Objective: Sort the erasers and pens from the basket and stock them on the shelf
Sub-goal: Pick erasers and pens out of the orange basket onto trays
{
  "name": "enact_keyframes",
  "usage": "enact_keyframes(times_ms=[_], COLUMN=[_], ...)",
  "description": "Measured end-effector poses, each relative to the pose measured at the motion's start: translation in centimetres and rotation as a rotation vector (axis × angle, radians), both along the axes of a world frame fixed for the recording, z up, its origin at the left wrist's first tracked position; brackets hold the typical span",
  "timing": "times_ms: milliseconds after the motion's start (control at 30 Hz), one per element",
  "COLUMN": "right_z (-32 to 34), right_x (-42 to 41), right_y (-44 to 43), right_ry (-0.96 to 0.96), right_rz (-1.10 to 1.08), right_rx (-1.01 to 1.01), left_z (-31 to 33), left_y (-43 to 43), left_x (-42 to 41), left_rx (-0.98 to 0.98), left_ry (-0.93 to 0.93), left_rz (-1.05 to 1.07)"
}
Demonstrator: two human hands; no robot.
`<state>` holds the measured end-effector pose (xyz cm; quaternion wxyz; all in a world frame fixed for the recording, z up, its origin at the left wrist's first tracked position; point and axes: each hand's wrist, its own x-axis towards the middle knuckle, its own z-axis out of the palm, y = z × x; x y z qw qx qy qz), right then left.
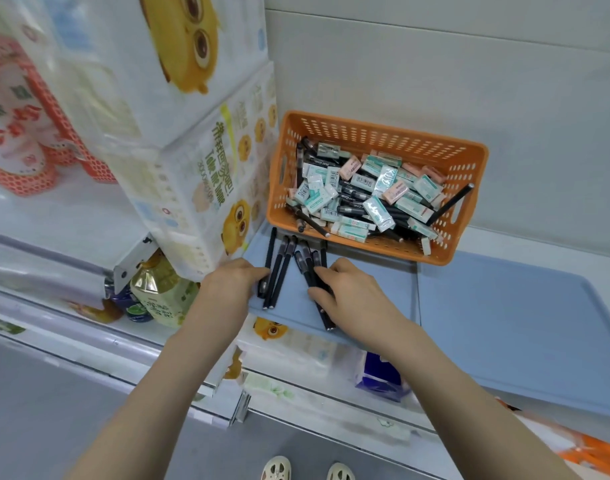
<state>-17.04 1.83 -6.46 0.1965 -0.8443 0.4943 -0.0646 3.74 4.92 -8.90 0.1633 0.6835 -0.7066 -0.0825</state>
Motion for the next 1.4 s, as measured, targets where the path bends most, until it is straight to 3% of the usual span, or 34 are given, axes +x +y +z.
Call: enact_keyframes(times_ms=[133, 433, 500, 600, 733, 833, 1200, 1267, 1400], right_z=[-0.2, -0.4, -0.5, -0.7, -0.8, -0.6, -0.6, -0.3, 1.2], right_x=[-0.9, -1.4, -1.7, -1.8, -1.6, -1.6, 0.7, 0.0, -2.1], right_y=[0.0, -0.1, -0.2, -0.4, -0.7, -0.9, -2.0, -2.2, -2.6], right_ry=[0.009, -0.033, -0.031, -0.043, -0.047, -0.062, -0.175, -0.214, -0.334], right_rz=[0.043, 0.036, 0.029, 0.025, 0.043, 0.056, 0.12, 0.119, 0.045], right_rx=[-0.032, -0.061, -0.058, -0.049, -0.033, -0.004, 0.12, 0.049, -0.341], left_z=[-0.9, 0.6, 1.4, 2.7, 2.5, 1.1, -0.9, -1.1, -2.2], left_y=[0.1, 0.4, 0.4, 0.2, -1.5, -2.0, -0.2, -0.4, -1.3], left_x=[0.8, 0.0, -0.6, -2.0, -2.9, -3.0, -2.8, -3.4, -3.6], left_rx=[-0.096, -0.276, -0.337, -0.432, -0.221, -0.141, 0.194, 0.226, 0.102], left_ry=[-0.116, -0.157, -0.089, -0.009, -0.017, -0.024, 0.092, 0.056, -0.027], left_rz=[-0.118, -0.363, -0.344, -0.149, 0.154, 0.253, -0.019, -0.012, -0.023])
